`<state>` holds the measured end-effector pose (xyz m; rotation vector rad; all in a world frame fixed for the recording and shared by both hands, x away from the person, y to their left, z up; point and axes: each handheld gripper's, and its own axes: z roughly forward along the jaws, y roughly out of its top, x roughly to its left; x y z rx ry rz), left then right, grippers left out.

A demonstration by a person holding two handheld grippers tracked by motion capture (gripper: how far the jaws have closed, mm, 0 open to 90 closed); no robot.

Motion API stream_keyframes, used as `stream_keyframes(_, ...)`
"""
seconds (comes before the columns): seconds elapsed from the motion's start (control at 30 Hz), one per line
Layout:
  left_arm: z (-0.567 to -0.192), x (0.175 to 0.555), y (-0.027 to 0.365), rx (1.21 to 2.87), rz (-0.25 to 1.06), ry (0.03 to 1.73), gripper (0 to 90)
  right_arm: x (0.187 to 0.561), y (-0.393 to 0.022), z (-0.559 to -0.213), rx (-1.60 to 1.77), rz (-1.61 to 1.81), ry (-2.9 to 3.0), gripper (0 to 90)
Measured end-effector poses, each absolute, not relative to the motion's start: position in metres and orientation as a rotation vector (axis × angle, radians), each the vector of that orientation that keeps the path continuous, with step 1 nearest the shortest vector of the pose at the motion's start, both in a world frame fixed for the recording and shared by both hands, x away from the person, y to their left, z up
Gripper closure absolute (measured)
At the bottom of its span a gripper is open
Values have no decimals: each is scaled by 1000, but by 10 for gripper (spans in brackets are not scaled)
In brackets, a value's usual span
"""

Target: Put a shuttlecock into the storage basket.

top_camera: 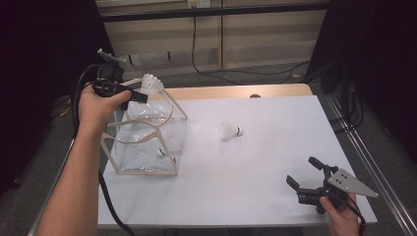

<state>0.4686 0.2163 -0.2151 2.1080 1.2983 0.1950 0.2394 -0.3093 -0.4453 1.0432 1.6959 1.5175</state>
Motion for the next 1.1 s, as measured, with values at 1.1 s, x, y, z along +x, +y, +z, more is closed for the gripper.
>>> stream_keyframes(1.1,-236,476,232,2072,264,1395,655,240,-309,-445,1040,1521,1696,7)
